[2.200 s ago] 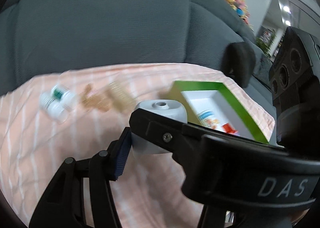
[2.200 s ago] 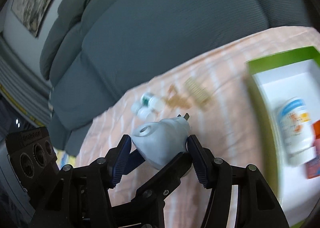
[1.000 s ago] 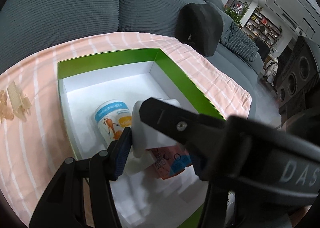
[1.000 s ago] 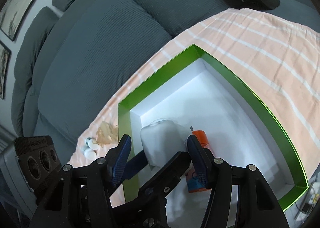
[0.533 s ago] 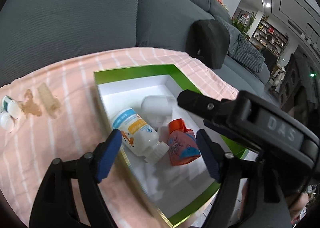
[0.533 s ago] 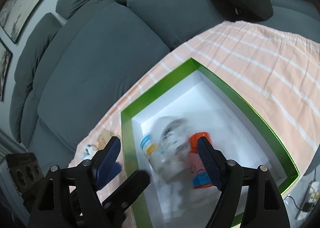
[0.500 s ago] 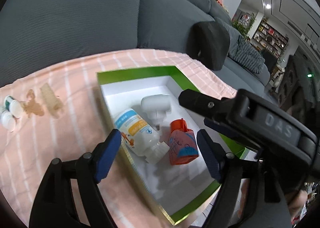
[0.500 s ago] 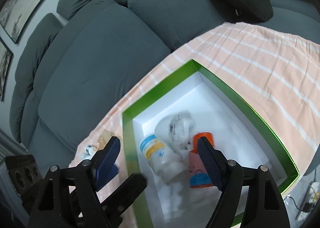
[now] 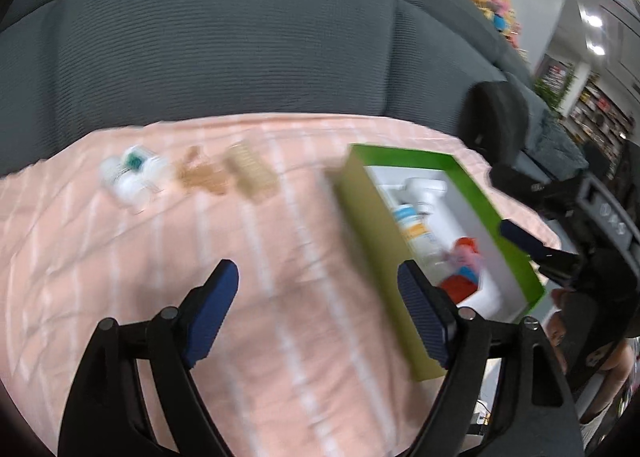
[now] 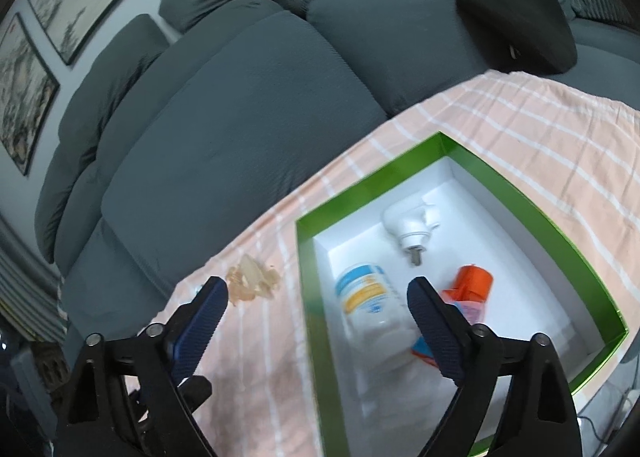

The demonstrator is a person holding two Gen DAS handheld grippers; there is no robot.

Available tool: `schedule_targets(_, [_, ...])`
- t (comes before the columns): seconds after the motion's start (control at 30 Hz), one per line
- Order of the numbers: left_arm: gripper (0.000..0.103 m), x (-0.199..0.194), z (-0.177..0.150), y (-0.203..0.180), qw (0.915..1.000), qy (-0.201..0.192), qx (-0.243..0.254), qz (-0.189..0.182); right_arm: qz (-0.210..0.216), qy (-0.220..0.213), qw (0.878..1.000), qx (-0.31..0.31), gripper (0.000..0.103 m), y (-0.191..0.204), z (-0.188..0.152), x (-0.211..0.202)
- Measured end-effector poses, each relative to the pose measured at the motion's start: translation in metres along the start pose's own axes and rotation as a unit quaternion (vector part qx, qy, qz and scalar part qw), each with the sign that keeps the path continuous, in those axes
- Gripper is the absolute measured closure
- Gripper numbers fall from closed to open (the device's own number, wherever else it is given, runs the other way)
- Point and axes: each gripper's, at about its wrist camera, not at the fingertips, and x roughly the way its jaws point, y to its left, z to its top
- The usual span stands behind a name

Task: Organize rigid objects
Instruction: 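Withdraw the right gripper from the box toward the beige hair clip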

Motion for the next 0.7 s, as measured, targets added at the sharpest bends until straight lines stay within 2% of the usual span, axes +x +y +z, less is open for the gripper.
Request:
schedule_targets(0.23, [0.021,-0.022,-0.012,0.056,0.9977,-0.01,-0.05,0.044,0.015,0.004,0.999,-0.032,0.01,0.032,-0.014,0.012])
schedule_targets(0.33, [0.016,-0.024,-0.018,0.079,0.9961,-0.008,-0.064,0.059,0.017,0.013,0.998,-0.053,0.01,0.047,-0.022,0.02])
schedule_targets(0.53, [0.016,-0.019,-0.032,0.125,0.9901,-0.004,-0.122,0.069,0.005,0.043,0.993,-0.113,0.01,0.082,-0.044,0.044])
schedule_targets(0.63, [0.016,-0.016,-0.033,0.141,0.9855,0.006,-0.146,0.086,0.001,0.053,0.988,-0.145,0.01,0.102,-0.052,0.062])
schedule_targets(0.7, [0.016,-0.021,-0.035,0.146,0.9827,-0.009,-0.152,0.105,-0.001,0.055,0.985,-0.163,0.01,0.116,-0.052,0.08])
